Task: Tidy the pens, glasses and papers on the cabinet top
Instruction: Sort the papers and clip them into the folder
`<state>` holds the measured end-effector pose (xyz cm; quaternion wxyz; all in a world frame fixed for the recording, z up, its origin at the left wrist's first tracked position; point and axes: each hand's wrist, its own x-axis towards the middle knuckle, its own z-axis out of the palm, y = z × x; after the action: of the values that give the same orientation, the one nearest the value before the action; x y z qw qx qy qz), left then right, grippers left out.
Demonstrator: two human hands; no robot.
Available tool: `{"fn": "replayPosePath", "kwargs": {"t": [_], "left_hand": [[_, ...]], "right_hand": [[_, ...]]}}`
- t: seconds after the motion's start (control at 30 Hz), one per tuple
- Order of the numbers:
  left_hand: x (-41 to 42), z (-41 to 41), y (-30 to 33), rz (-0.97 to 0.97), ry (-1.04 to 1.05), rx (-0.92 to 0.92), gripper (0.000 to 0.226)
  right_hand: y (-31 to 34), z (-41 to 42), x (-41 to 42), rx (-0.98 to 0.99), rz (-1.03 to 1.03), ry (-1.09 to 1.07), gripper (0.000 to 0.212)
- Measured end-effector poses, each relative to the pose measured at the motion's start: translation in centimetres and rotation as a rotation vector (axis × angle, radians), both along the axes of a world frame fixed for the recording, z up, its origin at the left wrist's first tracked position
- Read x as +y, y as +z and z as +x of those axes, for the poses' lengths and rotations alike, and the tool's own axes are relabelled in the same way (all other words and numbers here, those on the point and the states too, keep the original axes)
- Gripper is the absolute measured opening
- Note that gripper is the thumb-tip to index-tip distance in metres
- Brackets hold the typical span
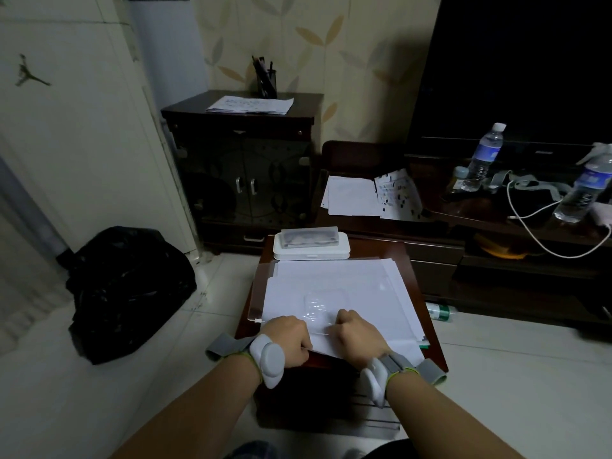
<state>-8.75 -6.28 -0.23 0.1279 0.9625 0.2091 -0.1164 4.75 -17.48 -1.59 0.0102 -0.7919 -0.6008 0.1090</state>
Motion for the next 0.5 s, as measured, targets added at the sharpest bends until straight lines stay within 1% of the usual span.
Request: {"fn": "replayPosePath", "kwargs": {"t": [0.13, 0.23, 0.3, 0.43, 0.47, 0.5], "left_hand": [[0.2, 0.1, -0.2, -0.010, 0.001, -0.003, 0.025], [0.2, 0.1, -0.1, -0.006, -0.014, -0.003, 0.026], [0.3, 0.0, -0.2, 0.000, -0.022, -0.007, 0.024], [0.4, -0.1, -0.4, 0.023, -0.034, -0.033, 0.016], [0.3, -0.2, -0.4, 0.019, -0.032, -0.047, 0.016], [0.2, -0.3, -0.3, 0.018, -0.029, -0.061, 0.020]], "right_hand": [[0.0, 0.2, 0.4, -0.016, -0.015, 0.005, 0.039], [-0.3, 0.3, 0.4, -0.022, 0.004, -0.006, 0.035], [-0.8, 0.4, 0.1, 0.039, 0.038, -0.033, 0.029], [-1.3, 0.4, -0.7, 0.264, 0.174, -0.228, 0.040], [-1.3, 0.4, -0.9, 0.281, 0.223, -0.274, 0.040], [-1.3, 0.5, -1.2, 0.281, 0.270, -0.328, 0.040]]}}
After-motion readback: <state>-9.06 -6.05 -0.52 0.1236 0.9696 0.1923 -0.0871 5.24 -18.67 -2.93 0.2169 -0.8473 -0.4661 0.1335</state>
